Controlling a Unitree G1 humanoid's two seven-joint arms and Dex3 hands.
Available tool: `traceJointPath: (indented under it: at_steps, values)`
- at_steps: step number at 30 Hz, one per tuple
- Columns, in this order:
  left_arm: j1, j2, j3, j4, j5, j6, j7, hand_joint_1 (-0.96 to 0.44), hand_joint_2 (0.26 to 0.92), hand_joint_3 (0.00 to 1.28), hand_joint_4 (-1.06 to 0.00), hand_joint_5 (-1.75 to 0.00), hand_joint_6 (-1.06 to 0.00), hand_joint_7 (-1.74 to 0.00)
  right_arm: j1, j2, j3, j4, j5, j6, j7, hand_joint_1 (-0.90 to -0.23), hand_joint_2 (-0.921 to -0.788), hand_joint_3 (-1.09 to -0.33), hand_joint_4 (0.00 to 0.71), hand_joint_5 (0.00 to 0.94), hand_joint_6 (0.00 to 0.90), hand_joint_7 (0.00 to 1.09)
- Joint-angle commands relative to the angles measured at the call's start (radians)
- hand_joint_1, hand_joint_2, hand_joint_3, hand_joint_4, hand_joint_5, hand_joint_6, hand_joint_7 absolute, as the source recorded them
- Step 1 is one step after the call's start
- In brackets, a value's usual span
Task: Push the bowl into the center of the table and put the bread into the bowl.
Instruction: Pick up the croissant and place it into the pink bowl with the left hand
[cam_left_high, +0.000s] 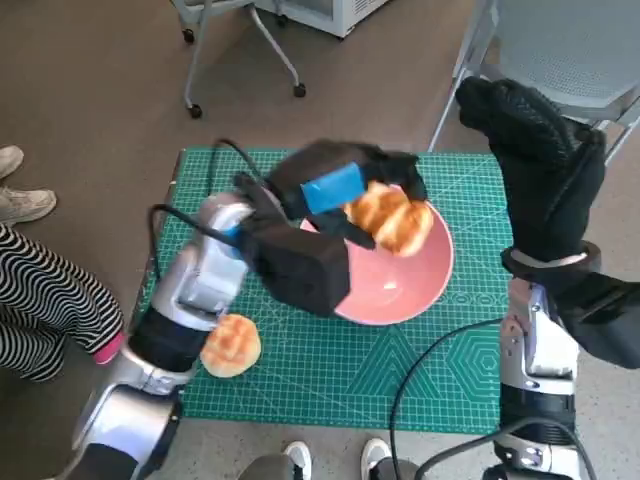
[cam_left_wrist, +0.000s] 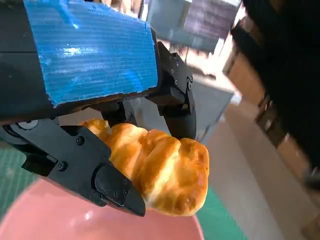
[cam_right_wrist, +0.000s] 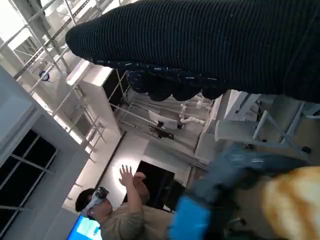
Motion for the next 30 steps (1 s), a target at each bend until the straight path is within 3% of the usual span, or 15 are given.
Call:
traceJointPath:
  at_steps: [1, 6, 7, 8, 9, 10, 11, 13, 14, 17, 23, 30]
  values:
    - [-0.022, -0.015, -0.026, 0.060, 0.026, -0.048, 0.017, 0.00, 0.919, 0.05, -0.75, -1.17, -0.61, -1.12, 0.029, -0.005, -0.006, -0.009, 0.003, 0.009, -0.007, -0.684, -0.921, -0.638, 0.162, 0.001, 0.024, 0.61]
    - [-0.026, -0.021, -0.048, 0.121, 0.050, -0.087, 0.023, 0.00, 0.920, 0.07, -0.74, -1.17, -0.59, -1.15, 0.033, -0.003, -0.005, -0.022, -0.002, 0.017, -0.017, -0.687, -0.921, -0.637, 0.163, 0.001, 0.027, 0.60]
    - [-0.027, -0.020, -0.054, 0.130, 0.053, -0.082, 0.011, 0.00, 0.920, 0.09, -0.68, -1.19, -0.59, -1.18, 0.034, -0.003, -0.004, -0.026, -0.002, 0.019, -0.020, -0.687, -0.921, -0.636, 0.163, 0.001, 0.027, 0.60]
    - [-0.027, -0.020, -0.058, 0.136, 0.055, -0.079, 0.003, 0.13, 0.921, 0.11, -0.66, -1.23, -0.50, -1.03, 0.035, -0.003, -0.003, -0.029, -0.002, 0.021, -0.021, -0.687, -0.921, -0.636, 0.163, 0.001, 0.027, 0.60]
    - [-0.027, -0.018, -0.062, 0.137, 0.054, -0.067, -0.018, 0.18, 0.921, 0.11, -0.65, -1.25, -0.47, -0.96, 0.036, -0.003, -0.003, -0.032, -0.003, 0.023, -0.023, -0.687, -0.921, -0.636, 0.163, 0.001, 0.027, 0.60]
    - [-0.028, -0.017, -0.063, 0.136, 0.053, -0.058, -0.032, 0.09, 0.883, 0.10, -0.53, -0.98, -0.40, -0.79, 0.037, -0.003, -0.003, -0.034, -0.003, 0.024, -0.024, -0.689, -0.921, -0.636, 0.163, 0.001, 0.028, 0.60]
    - [-0.029, -0.013, -0.064, 0.130, 0.047, -0.041, -0.062, 0.03, 0.862, 0.09, -0.50, -0.73, -0.37, -0.64, 0.037, -0.003, -0.003, -0.035, -0.003, 0.025, -0.025, -0.690, -0.921, -0.636, 0.163, 0.001, 0.028, 0.60]
    - [-0.030, -0.007, -0.060, 0.120, 0.030, -0.014, -0.111, -0.05, 0.828, 0.07, -0.36, -0.41, -0.30, -0.47, 0.037, -0.004, -0.003, -0.036, -0.002, 0.027, -0.026, -0.690, -0.921, -0.635, 0.163, 0.001, 0.026, 0.60]
    - [-0.031, -0.005, -0.056, 0.116, 0.022, -0.004, -0.130, -0.09, 0.810, 0.06, -0.29, -0.27, -0.26, -0.40, 0.037, -0.004, -0.003, -0.037, -0.002, 0.027, -0.026, -0.688, -0.921, -0.634, 0.163, 0.001, 0.026, 0.60]
    - [-0.028, 0.005, -0.029, 0.095, -0.024, 0.024, -0.203, -0.17, 0.780, 0.04, -0.20, -0.09, -0.21, -0.30, 0.036, -0.004, -0.004, -0.035, 0.000, 0.030, -0.026, -0.686, -0.921, -0.632, 0.163, 0.001, 0.026, 0.59]
    - [-0.005, 0.041, 0.038, 0.026, -0.153, 0.070, -0.336, -0.22, 0.754, 0.02, -0.05, -0.01, -0.14, -0.22, 0.037, 0.000, 0.000, -0.036, -0.004, 0.030, -0.029, -0.687, -0.921, -0.630, 0.163, 0.001, 0.027, 0.59]
    - [0.057, 0.139, 0.129, -0.163, -0.261, 0.112, -0.421, -0.21, 0.747, 0.01, 0.00, 0.00, -0.12, -0.19, 0.034, 0.000, 0.002, -0.035, -0.003, 0.031, -0.029, -0.686, -0.921, -0.629, 0.163, 0.001, 0.029, 0.59]
